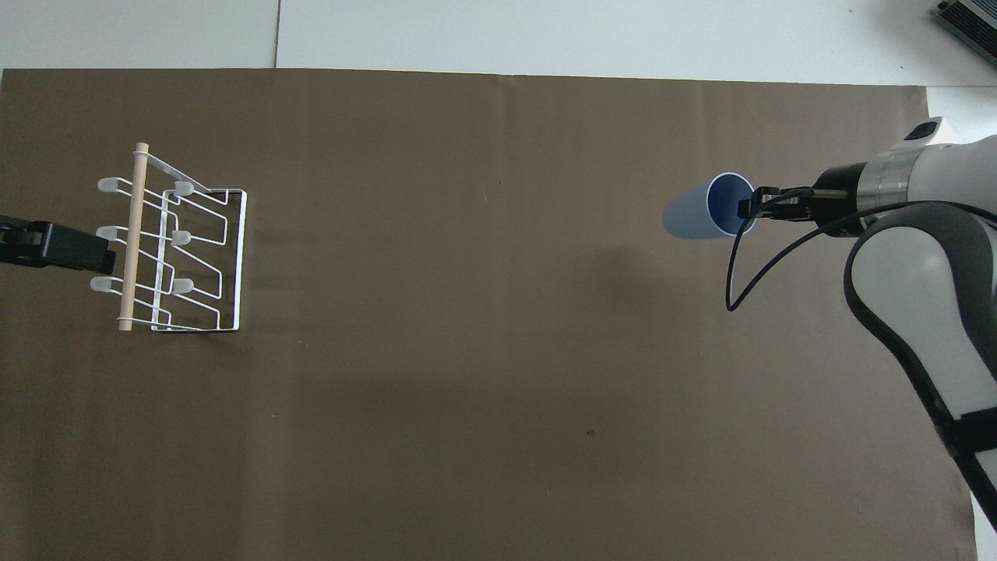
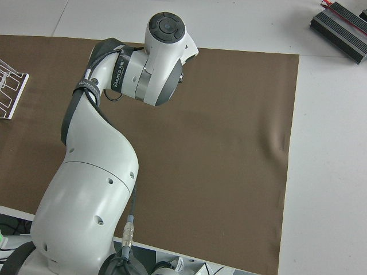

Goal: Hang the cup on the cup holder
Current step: 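Lift the cup with the right gripper while the left gripper approaches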

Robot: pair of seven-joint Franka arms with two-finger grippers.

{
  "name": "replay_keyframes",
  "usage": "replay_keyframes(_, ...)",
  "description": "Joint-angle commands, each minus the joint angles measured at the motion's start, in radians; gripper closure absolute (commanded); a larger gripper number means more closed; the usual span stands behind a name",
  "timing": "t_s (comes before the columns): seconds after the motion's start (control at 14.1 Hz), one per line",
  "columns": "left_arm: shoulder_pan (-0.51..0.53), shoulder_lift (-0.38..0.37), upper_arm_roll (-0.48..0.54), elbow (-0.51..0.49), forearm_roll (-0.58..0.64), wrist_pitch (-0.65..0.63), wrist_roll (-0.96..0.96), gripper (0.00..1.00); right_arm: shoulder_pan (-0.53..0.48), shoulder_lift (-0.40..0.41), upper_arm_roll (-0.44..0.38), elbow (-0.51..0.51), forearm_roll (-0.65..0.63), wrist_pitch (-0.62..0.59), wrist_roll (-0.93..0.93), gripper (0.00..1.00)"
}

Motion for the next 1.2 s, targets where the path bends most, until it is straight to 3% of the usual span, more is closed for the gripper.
replay_keyframes(0.0, -0.011, -0.027, 0.010, -0.029, -0.005, -0.004, 0.001, 0.00, -0.010, -0.020, 0.021, 0.006, 0.165, -0.059, -0.038, 1.00)
replay_keyframes(0.35, -0.026, -0.029, 0.002, -0.036, -0.005, -0.009, -0.010, 0.00, -0.010, -0.040, 0.066, 0.006, 0.357, -0.117, -0.040, 1.00)
replay_keyframes(0.64, -0.050, -0.035, -0.010, -0.039, -0.025, -0.030, -0.137, 0.00, -0.015, -0.054, 0.064, -0.011, 0.581, -0.125, -0.096, 1.00)
replay_keyframes(0.92, -0.054, -0.041, -0.010, -0.059, -0.160, -0.006, -0.296, 0.00, -0.023, -0.051, 0.064, -0.015, 0.808, -0.244, -0.162, 1.00)
replay_keyframes(1.13, -0.057, -0.041, -0.040, -0.070, -0.246, 0.052, -0.416, 0.00, -0.012, -0.081, 0.064, -0.089, 0.941, -0.271, -0.199, 1.00)
